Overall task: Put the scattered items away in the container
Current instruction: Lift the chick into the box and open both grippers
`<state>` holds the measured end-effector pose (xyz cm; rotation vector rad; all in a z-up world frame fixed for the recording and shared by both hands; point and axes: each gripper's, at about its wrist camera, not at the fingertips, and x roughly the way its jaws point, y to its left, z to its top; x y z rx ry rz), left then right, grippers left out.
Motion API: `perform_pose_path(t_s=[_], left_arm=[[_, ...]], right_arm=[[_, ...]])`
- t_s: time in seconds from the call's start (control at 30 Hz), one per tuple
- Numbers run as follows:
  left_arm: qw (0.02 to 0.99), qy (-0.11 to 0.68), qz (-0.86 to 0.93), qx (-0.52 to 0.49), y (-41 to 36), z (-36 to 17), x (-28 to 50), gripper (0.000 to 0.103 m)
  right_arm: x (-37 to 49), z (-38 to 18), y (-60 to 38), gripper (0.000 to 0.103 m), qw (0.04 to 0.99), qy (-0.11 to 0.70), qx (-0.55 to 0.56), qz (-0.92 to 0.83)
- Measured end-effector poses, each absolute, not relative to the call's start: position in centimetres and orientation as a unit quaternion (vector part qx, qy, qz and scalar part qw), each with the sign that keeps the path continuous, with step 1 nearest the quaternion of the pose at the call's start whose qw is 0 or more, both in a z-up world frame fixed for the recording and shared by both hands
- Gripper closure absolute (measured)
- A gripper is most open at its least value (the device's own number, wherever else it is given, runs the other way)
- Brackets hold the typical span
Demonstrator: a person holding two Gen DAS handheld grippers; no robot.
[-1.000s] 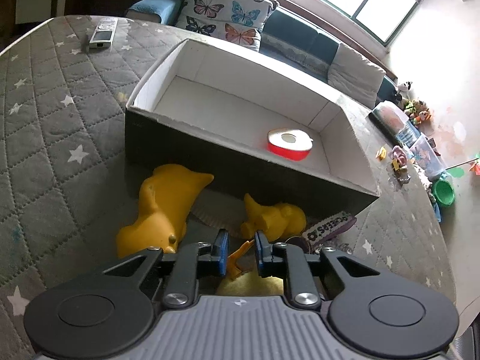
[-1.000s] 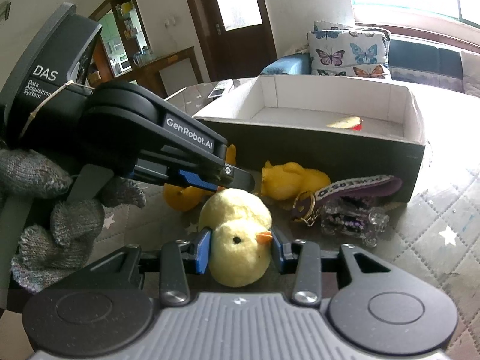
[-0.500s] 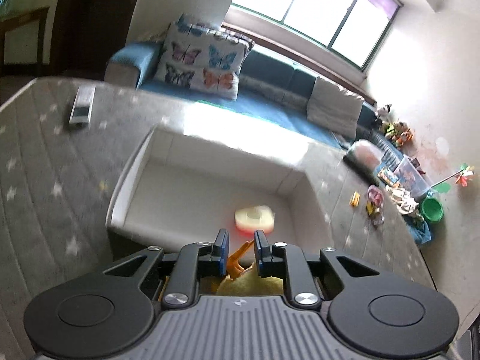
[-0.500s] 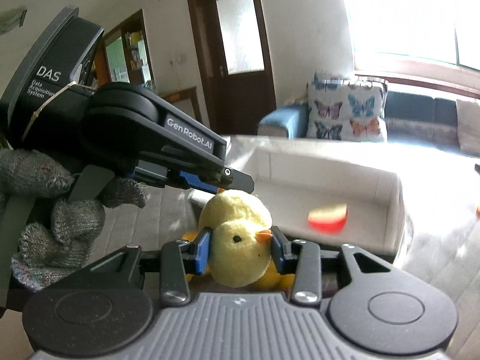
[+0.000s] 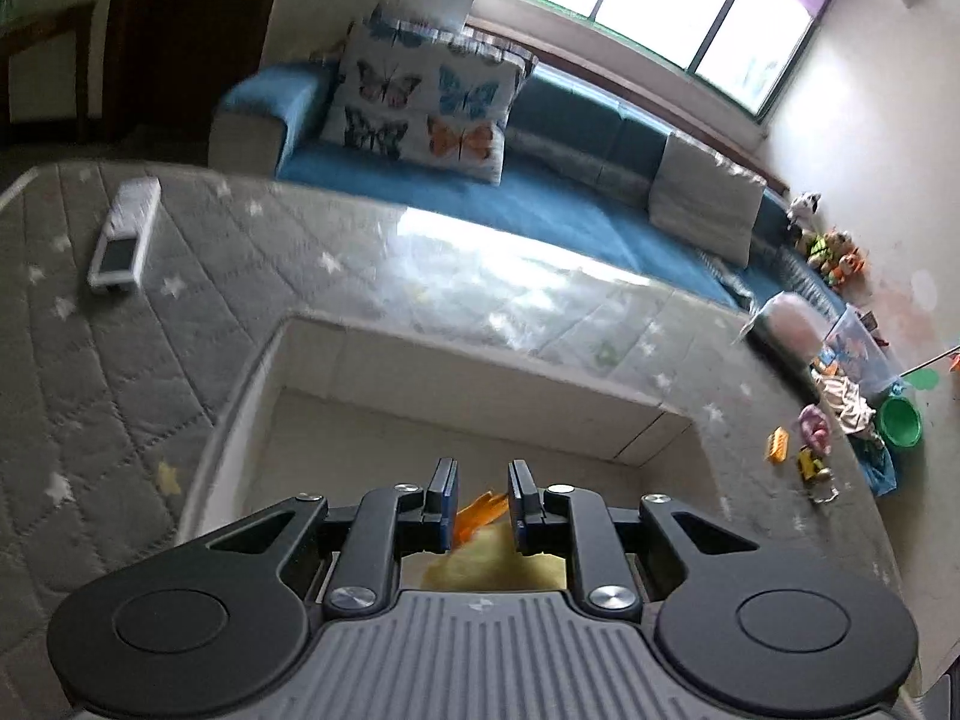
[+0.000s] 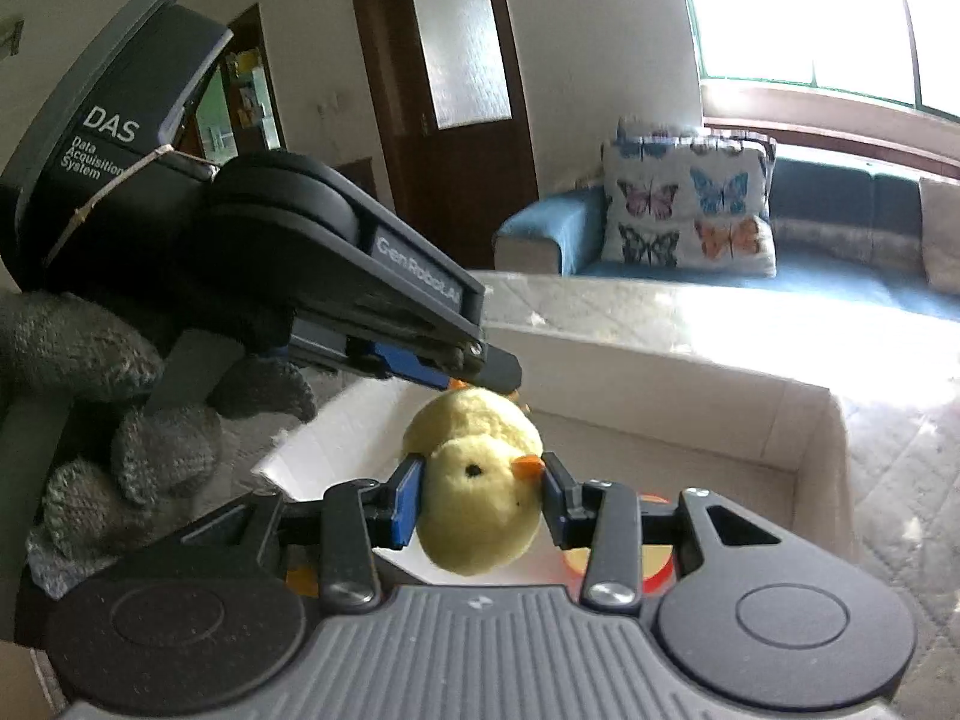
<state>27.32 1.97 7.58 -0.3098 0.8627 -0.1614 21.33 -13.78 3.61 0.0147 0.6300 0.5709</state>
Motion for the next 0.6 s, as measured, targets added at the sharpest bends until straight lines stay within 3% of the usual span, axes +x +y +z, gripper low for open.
perform_pose_path(t_s=[0.43,0.5,0.6], left_arm=[[0.880,0.449,-0.070,-0.141,1.9,3.9,28.3,0.083],[0.879,0.450,-0.068,-0.141,1.9,4.0,28.2,0.079],[0.881,0.447,-0.066,-0.141,1.9,4.4,27.8,0.076]], right_arm=[[23.0,0.3,-13.9,0.060,0.896,0.356,0.007,0.265],[22.9,0.2,-14.0,0.060,0.897,0.356,0.008,0.263],[22.2,0.6,-14.2,0.051,0.900,0.349,0.009,0.260]])
